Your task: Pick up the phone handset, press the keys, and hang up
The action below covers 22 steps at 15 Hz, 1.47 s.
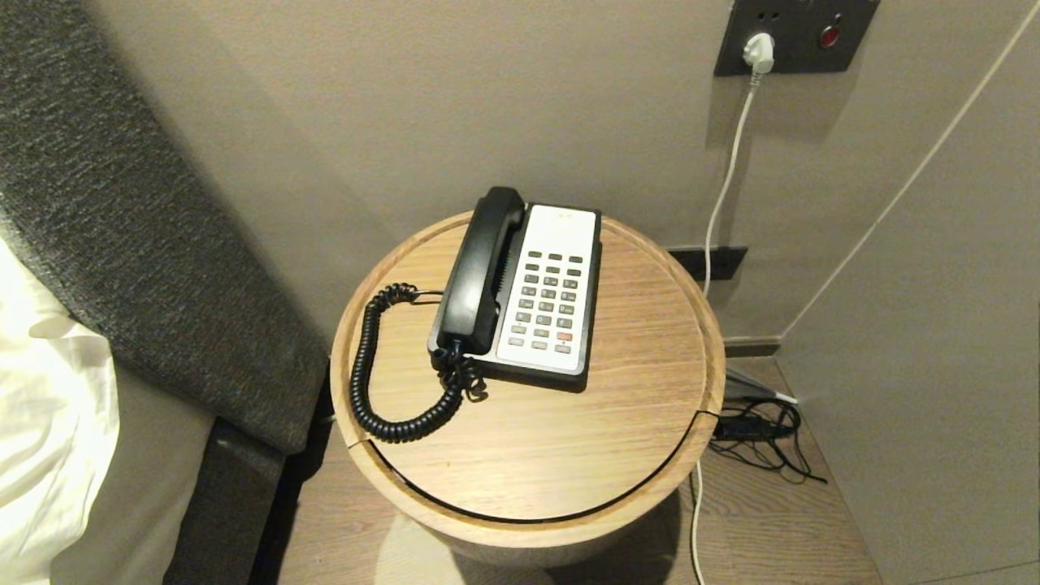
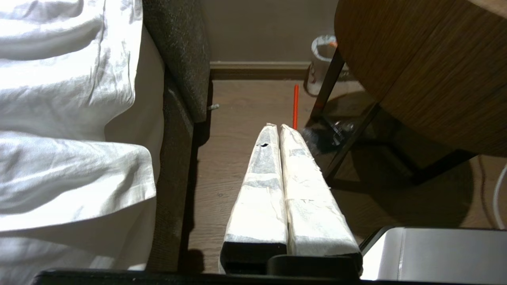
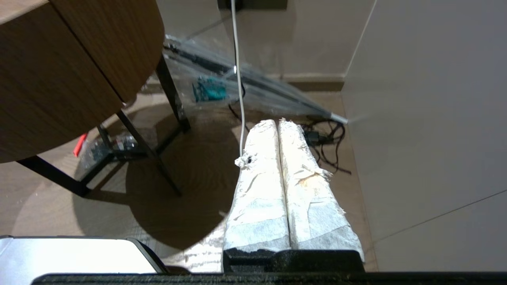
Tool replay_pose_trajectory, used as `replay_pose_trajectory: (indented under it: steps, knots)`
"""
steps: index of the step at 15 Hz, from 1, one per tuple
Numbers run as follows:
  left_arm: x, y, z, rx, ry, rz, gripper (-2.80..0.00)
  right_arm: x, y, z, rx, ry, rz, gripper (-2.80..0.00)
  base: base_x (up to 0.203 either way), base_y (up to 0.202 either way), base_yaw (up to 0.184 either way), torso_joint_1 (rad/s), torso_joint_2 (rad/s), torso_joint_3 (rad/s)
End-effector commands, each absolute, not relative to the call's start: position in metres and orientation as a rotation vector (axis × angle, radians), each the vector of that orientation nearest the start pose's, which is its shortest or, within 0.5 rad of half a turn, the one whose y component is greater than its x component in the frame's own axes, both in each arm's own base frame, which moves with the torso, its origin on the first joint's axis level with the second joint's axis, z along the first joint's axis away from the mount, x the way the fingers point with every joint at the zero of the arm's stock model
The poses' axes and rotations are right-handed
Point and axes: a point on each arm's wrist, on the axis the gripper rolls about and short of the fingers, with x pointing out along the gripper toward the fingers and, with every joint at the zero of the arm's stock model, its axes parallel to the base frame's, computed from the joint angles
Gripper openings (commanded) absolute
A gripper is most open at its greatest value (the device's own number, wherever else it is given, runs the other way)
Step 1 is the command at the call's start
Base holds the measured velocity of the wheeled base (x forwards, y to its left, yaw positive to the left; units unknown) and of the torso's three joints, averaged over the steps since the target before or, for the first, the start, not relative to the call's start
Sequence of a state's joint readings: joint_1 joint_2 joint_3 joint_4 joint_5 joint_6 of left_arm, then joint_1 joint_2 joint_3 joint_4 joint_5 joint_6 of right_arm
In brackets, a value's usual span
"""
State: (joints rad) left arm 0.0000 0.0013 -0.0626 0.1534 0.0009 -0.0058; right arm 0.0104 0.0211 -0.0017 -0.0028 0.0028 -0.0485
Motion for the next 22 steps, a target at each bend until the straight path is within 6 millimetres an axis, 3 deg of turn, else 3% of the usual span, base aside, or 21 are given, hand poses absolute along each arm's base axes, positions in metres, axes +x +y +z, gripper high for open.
replay_pose_trajectory:
  steps: [1,22]
  knots:
    - [-0.0281,0.0000,0.0767,-0.009,0.094,0.002,-2.80,-0.0212,-0.0002,0.0767,-0.049,0.018,0.014,-2.80,0.000,0.000,0.000,0.005,0.01,0.187]
    - [-0.0279,0.0000,0.0764,-0.008,0.094,0.000,-2.80,-0.0212,-0.0002,0.0767,-0.049,0.018,0.014,-2.80,0.000,0.000,0.000,0.002,0.00,0.202]
